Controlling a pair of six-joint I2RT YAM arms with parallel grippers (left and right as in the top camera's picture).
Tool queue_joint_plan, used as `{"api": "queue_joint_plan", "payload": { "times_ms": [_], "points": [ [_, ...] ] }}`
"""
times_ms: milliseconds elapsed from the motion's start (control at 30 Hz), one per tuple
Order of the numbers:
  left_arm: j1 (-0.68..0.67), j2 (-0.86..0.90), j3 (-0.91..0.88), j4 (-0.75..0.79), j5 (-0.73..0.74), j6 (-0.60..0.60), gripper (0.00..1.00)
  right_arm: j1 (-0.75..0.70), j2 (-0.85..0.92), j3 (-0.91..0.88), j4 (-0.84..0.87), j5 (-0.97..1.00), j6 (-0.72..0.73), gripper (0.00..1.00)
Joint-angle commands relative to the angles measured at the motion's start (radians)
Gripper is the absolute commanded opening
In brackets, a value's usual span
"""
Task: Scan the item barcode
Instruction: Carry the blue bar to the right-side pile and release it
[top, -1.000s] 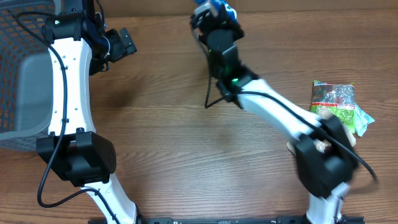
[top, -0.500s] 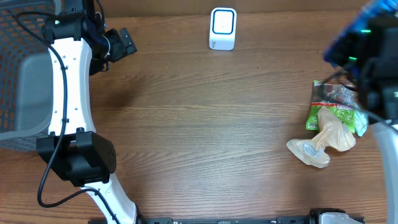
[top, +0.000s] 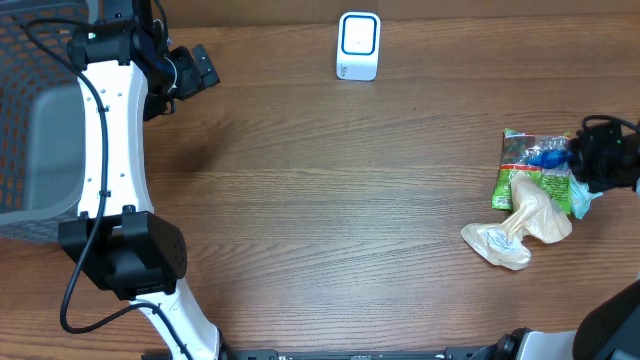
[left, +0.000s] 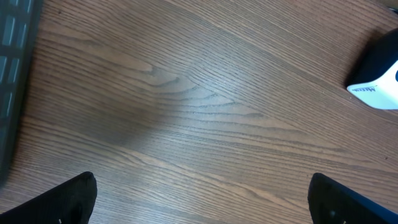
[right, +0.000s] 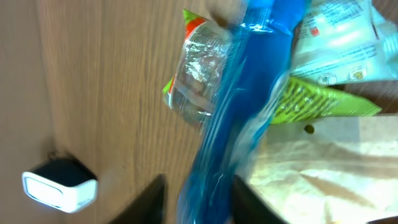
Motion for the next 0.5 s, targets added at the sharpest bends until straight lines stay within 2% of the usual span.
{"api": "queue_joint_plan", "payload": {
  "times_ms": [0, 67, 167, 333, 467],
  "points": [
    [-0.003, 0.003, -0.003, 0.0, 0.003, 0.022, 1.0, -0.008, -0.018, 0.01, 0.016, -0.064, 0.021, 0.55],
    [-0.003, 0.003, -0.003, 0.0, 0.004, 0.022, 1.0, -0.008, -0.018, 0.01, 0.027, -0.081, 0.002, 0.68],
    [-0.003, 0.003, -0.003, 0.0, 0.004, 0.022, 1.0, -0.008, -0.019, 0.011, 0.078, -0.21, -0.058, 1.0],
    [-0.003, 0.003, -0.003, 0.0, 0.004, 0.022, 1.0, 0.007, -0.055, 0.025, 0.2, -0.547, -0.145, 1.0],
    [-0.003, 0.003, -0.003, 0.0, 0.003, 0.022, 1.0, 0.054, -0.138, 0.068, 0.179, -0.555, -0.253, 1.0]
  ]
}}
